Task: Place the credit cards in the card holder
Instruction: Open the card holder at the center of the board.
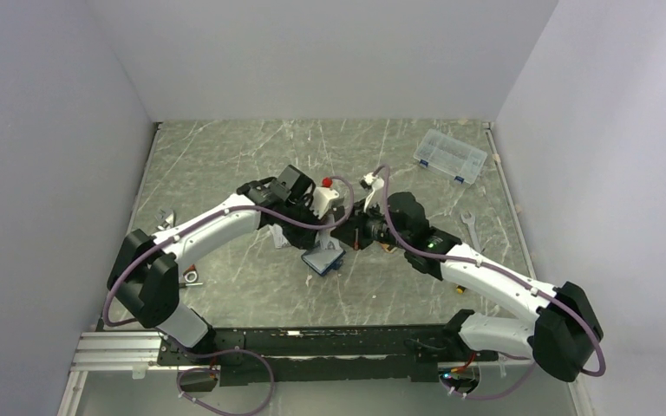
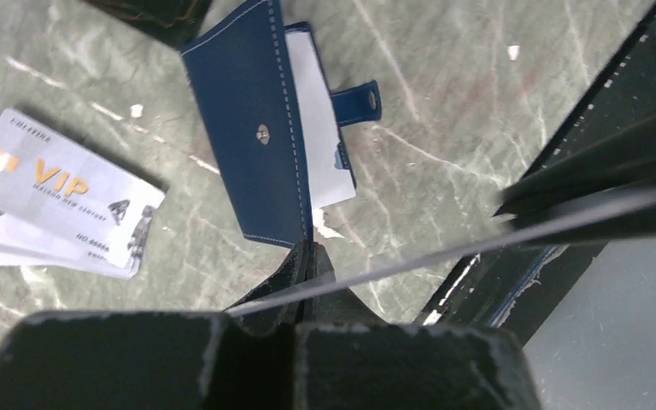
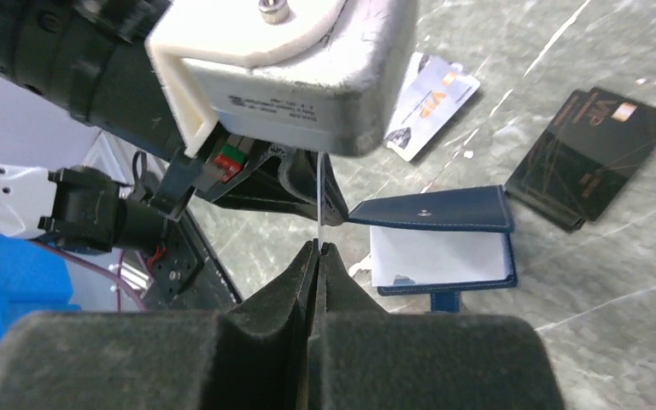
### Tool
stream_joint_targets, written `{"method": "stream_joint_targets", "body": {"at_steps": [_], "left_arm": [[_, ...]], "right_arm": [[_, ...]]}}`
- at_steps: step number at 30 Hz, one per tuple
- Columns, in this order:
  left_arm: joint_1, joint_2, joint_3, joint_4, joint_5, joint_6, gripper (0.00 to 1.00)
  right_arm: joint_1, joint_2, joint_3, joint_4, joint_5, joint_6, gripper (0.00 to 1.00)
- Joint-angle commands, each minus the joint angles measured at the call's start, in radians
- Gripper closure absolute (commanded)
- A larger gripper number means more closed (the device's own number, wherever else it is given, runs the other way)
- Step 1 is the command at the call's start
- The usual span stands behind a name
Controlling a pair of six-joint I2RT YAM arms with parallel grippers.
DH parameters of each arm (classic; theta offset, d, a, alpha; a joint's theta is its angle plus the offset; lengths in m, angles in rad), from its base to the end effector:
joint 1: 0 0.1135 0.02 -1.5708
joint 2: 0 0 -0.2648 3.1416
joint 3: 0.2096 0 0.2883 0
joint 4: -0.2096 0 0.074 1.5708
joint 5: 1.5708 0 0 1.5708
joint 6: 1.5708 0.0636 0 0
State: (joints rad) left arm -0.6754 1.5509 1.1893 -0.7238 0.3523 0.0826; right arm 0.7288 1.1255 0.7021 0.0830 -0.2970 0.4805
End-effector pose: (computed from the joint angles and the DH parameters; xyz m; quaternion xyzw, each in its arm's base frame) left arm 0.2689 -0.2435 0.2163 0.3927 0.8723 -0.2318 0.1766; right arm 0.2224 0.2235 0.2463 -0.1847 0.7909 0.4239 0.4009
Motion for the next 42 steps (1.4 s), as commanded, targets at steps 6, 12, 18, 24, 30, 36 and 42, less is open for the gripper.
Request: {"method": "stream_joint_targets", "body": {"at_steps": [6,12,18,24,30,36,42], "left_arm": [[0.059,-0.02,-0.037,0.015,0.123,-0.144,1.0],[0.1,-0.022,-0.086,0.091,0.251,-0.212,1.0],[0.121,0.004,-0.123,0.122,0.257,-0.222,1.0],[0.171,0.007,-0.149,0.145,0.277,-0.23,1.0],[0.222,-0.012,-0.187,0.136,0.278,-0.205,1.0],[0.23,0.007,-0.203,0.133,0.268,-0.16,1.0],[0.243,0.01,-0.195,0.137,0.219,-0.145,0.93]], "right_arm": [[0.05,-0.036,-0.063,-0.038,0.031,0.024,1.0],[0.05,-0.08,-0.153,-0.048,0.045,0.053,1.0],[0.05,-0.013,-0.181,-0.016,0.037,0.07,1.0],[0.055,0.114,-0.131,-0.002,0.09,0.087,1.0],[0.059,0.166,-0.118,-0.025,0.187,0.128,1.0],[0.059,0.156,-0.117,-0.079,0.291,0.17,1.0],[0.058,0.181,-0.099,-0.122,0.321,0.194,1.0]]}}
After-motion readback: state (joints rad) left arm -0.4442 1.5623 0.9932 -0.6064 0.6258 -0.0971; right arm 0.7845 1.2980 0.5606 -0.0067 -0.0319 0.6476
